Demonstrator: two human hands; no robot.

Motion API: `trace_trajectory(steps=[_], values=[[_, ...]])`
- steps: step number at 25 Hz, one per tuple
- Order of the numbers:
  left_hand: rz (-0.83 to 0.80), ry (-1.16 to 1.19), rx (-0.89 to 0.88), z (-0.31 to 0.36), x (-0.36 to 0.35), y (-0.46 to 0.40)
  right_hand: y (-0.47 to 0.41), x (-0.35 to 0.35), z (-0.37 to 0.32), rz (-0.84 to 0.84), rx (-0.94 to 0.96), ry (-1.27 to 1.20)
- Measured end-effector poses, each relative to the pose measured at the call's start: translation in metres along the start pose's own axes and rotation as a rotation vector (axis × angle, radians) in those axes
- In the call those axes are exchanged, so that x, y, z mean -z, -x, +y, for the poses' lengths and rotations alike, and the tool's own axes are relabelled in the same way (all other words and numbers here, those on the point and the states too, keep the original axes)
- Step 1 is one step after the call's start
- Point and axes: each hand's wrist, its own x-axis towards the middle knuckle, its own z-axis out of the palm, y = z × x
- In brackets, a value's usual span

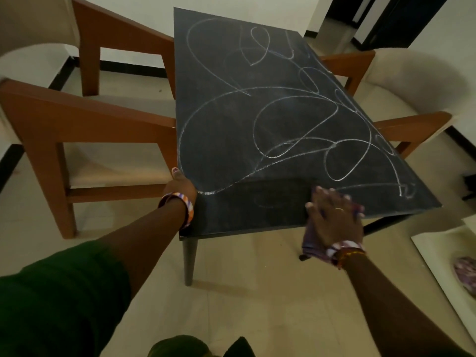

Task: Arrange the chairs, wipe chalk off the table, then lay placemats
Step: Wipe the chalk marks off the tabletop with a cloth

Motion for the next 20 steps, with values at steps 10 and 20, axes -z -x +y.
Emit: trace_trajectory(steps=[10,20], values=[[-0.005,-0.017,-0.005,0.000,0.000,0.000,0.047,0.006,-0.143,0.099,0.296,-0.173],[-0.022,-0.036,-0.029,0.000,0.004,0.007,0.001,0.006,-0.008,-0.123,-0.081,-0.017]])
